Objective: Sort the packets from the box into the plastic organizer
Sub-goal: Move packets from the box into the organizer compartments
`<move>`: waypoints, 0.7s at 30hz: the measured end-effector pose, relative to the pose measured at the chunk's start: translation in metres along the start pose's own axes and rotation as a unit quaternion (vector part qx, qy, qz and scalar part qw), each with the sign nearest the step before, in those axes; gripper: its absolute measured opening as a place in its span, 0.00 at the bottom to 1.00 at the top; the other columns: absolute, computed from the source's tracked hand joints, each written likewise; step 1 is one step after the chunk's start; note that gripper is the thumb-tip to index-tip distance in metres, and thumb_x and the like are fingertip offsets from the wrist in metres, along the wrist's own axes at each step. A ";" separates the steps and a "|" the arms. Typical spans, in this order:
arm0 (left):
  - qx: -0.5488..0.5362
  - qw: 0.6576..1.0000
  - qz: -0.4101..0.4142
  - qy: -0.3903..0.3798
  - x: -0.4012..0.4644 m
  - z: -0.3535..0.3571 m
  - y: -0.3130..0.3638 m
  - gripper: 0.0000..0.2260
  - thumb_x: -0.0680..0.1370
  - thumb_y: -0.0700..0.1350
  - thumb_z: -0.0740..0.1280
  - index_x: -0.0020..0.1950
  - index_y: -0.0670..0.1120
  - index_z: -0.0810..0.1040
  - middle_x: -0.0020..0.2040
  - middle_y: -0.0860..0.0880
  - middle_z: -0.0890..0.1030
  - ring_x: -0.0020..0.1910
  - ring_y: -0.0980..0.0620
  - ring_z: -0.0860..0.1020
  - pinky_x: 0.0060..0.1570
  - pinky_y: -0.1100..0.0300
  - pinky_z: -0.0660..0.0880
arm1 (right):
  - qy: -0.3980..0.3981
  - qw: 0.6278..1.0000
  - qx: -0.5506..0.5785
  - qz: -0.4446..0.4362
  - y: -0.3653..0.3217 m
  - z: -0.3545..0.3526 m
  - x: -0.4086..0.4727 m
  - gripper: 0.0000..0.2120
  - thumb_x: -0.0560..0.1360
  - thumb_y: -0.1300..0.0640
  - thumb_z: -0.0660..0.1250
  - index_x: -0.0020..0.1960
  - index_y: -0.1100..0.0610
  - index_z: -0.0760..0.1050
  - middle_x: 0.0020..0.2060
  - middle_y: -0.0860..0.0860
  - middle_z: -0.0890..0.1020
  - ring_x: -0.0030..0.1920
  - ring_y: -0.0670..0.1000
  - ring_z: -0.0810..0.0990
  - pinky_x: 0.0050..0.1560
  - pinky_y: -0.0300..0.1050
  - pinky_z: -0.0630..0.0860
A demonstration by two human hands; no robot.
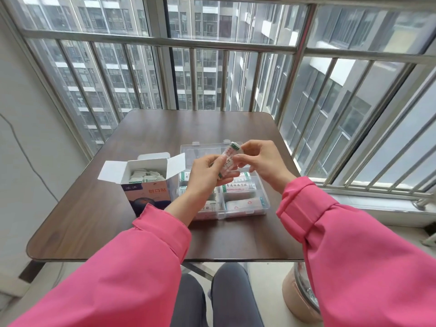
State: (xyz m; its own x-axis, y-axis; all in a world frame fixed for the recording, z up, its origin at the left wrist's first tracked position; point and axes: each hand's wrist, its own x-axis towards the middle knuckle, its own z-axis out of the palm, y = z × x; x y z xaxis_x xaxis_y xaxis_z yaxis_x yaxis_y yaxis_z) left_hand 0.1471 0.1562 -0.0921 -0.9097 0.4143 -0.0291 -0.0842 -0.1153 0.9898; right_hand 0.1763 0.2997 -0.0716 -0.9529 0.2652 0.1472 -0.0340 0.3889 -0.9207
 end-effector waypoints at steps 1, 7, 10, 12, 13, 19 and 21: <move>-0.002 1.000 -0.003 0.004 0.001 0.000 0.001 0.09 0.81 0.41 0.59 0.47 0.41 0.78 0.40 0.43 0.83 0.34 0.52 0.83 0.39 0.61 0.80 | 0.003 1.000 0.006 0.002 0.000 0.001 0.000 0.06 0.70 0.64 0.73 0.39 0.55 0.78 0.32 0.52 0.82 0.30 0.45 0.79 0.26 0.33 0.70; 0.028 0.998 -0.001 0.052 0.007 -0.004 -0.001 0.03 0.76 0.36 0.68 0.48 0.42 0.80 0.41 0.44 0.82 0.38 0.49 0.82 0.46 0.52 0.80 | -0.014 0.996 0.083 0.030 0.002 -0.001 -0.005 0.10 0.69 0.67 0.72 0.49 0.59 0.78 0.36 0.53 0.81 0.30 0.44 0.77 0.31 0.34 0.73; 0.009 0.999 -0.008 0.041 0.004 -0.003 0.001 0.06 0.73 0.35 0.70 0.48 0.43 0.79 0.41 0.46 0.81 0.39 0.51 0.81 0.41 0.58 0.79 | -0.028 0.994 0.095 0.037 0.002 -0.004 -0.007 0.12 0.70 0.67 0.72 0.51 0.57 0.78 0.35 0.54 0.80 0.29 0.43 0.76 0.31 0.34 0.71; 0.000 0.999 -0.008 0.044 0.004 -0.001 0.001 0.07 0.75 0.36 0.69 0.52 0.40 0.78 0.41 0.46 0.81 0.38 0.52 0.80 0.37 0.62 0.79 | -0.016 0.995 0.093 0.039 0.003 -0.004 -0.008 0.11 0.70 0.67 0.72 0.50 0.57 0.77 0.33 0.54 0.79 0.28 0.42 0.76 0.30 0.33 0.70; -0.001 0.999 -0.009 0.048 0.004 0.000 0.000 0.07 0.76 0.37 0.68 0.54 0.39 0.78 0.41 0.47 0.81 0.37 0.53 0.80 0.36 0.63 0.79 | -0.007 0.995 0.093 0.041 0.003 -0.004 -0.008 0.10 0.69 0.68 0.72 0.49 0.58 0.77 0.33 0.53 0.78 0.27 0.41 0.76 0.29 0.32 0.70; 0.000 0.998 0.002 0.063 0.007 0.000 0.000 0.08 0.75 0.34 0.67 0.53 0.40 0.78 0.41 0.48 0.81 0.37 0.54 0.80 0.33 0.66 0.78 | -0.011 0.991 0.126 0.049 0.002 -0.003 -0.010 0.11 0.70 0.69 0.70 0.51 0.61 0.76 0.33 0.53 0.79 0.27 0.40 0.77 0.32 0.32 0.74; -0.001 0.998 0.002 0.063 0.007 0.000 0.000 0.10 0.73 0.33 0.69 0.53 0.40 0.78 0.41 0.48 0.81 0.37 0.54 0.80 0.33 0.66 0.77 | -0.011 0.990 0.133 0.048 0.002 -0.003 -0.011 0.12 0.70 0.71 0.70 0.52 0.62 0.76 0.35 0.54 0.79 0.28 0.39 0.78 0.33 0.31 0.74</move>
State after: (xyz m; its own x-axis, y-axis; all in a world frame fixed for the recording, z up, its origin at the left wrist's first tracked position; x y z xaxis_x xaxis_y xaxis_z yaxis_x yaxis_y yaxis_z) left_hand 0.1411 0.1587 -0.0925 -0.9540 0.2968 -0.0422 -0.0807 -0.1186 0.9897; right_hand 0.1874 0.3000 -0.0742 -0.9620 0.2688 0.0485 -0.0179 0.1154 -0.9932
